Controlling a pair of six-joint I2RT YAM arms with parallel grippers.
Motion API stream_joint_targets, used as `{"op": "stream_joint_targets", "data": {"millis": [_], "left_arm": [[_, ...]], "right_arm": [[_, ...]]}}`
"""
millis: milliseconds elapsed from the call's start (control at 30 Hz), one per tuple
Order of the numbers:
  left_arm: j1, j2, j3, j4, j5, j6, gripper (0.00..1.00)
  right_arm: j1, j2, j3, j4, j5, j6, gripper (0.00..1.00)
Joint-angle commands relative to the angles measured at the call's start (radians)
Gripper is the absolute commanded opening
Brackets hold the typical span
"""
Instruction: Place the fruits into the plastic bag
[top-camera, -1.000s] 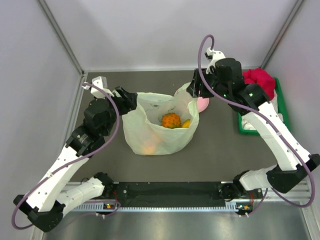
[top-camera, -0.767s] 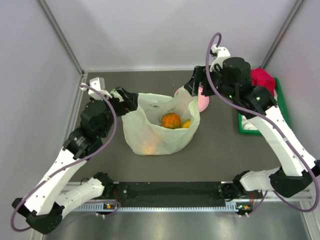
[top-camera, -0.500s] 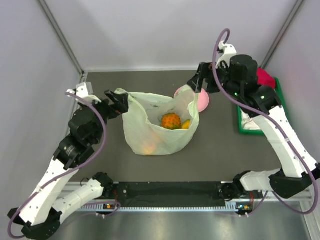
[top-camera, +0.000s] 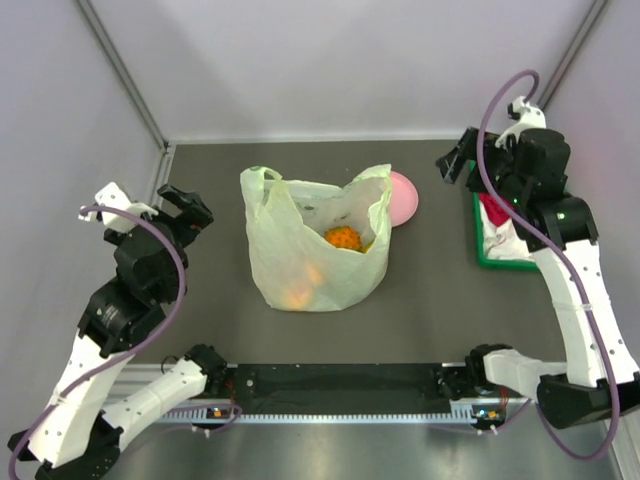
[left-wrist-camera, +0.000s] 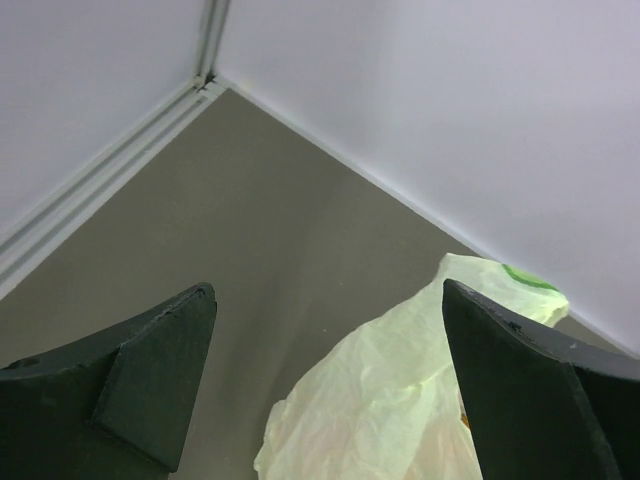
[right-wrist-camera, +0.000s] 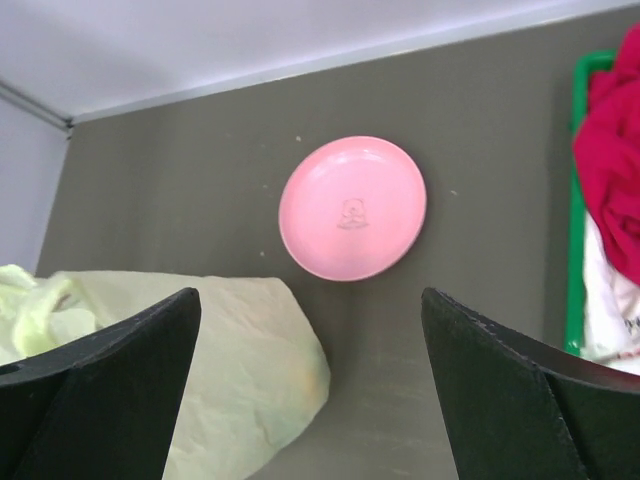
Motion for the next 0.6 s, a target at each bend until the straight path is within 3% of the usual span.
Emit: {"op": "stream_joint_targets", "data": {"millis": [0, 567], "left_arm": [[0.003, 0.013, 0.033, -0.051, -0.1, -0.028, 0.99], [0.003, 0.116, 0.087, -0.088, -0.117, -0.045, 0.99]], "right_arm": [[-0.037, -0.095, -0.1, 0.075, 0.071, 0.031, 0.91], [-0.041, -0.158, -0.165, 0.091, 0.142, 0.034, 0.91]]}}
